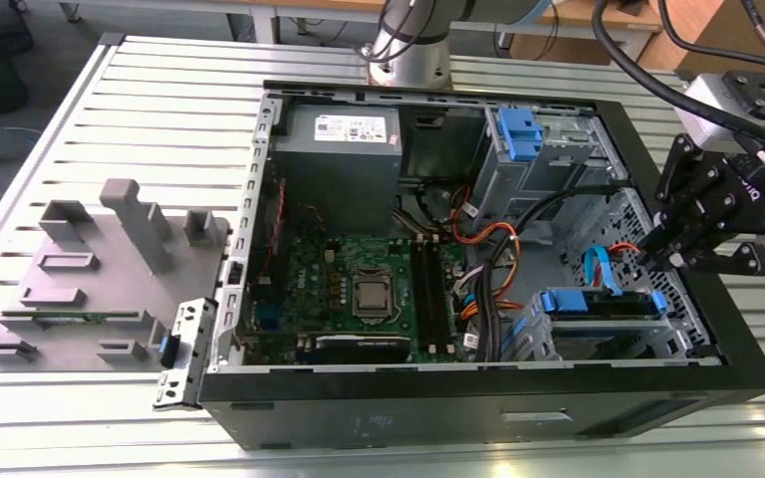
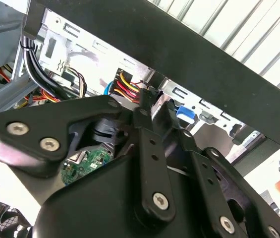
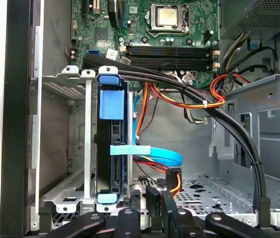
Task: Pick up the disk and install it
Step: 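Insert the second disk wire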
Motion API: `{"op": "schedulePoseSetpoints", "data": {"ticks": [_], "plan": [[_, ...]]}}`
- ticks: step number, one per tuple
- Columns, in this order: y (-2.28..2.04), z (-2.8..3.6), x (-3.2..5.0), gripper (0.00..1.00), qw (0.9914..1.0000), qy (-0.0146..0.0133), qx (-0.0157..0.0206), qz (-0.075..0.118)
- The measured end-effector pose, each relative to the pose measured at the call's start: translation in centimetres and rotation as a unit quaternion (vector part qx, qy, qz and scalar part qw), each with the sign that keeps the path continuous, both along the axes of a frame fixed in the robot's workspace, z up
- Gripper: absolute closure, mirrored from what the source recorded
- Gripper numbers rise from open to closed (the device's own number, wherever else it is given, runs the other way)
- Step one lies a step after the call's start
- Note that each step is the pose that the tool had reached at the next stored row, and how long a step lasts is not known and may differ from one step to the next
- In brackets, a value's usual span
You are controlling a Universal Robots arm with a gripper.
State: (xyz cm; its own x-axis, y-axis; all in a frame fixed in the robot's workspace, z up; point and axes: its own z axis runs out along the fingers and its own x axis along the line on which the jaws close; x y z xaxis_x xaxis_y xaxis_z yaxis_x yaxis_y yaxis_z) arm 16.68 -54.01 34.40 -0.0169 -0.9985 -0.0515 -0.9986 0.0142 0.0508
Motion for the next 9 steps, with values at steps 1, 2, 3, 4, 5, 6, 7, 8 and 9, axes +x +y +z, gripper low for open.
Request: {"op": "schedulePoseSetpoints", "data": {"ticks": [1, 2, 3, 4, 5, 6, 7, 8, 9], "plan": [[0.00, 0.00, 0.00, 0.77, 1.00000, 0.0000, 0.0000, 0.000], [0.00, 0.00, 0.01, 0.77, 1.00000, 0.0000, 0.0000, 0.000], [0.00, 0.00, 0.01, 0.83, 1.00000, 0.0000, 0.0000, 0.000], [0.00, 0.00, 0.01, 0.83, 1.00000, 0.0000, 0.0000, 0.000], [0.00, 0.00, 0.01, 0.84, 1.00000, 0.0000, 0.0000, 0.000], [0.00, 0.00, 0.01, 0.84, 1.00000, 0.0000, 0.0000, 0.000], [0.00, 0.00, 0.01, 0.84, 1.00000, 0.0000, 0.0000, 0.000], [0.00, 0.00, 0.02, 0.84, 1.00000, 0.0000, 0.0000, 0.000], [0.00, 0.00, 0.02, 0.84, 1.00000, 0.0000, 0.0000, 0.000]]}}
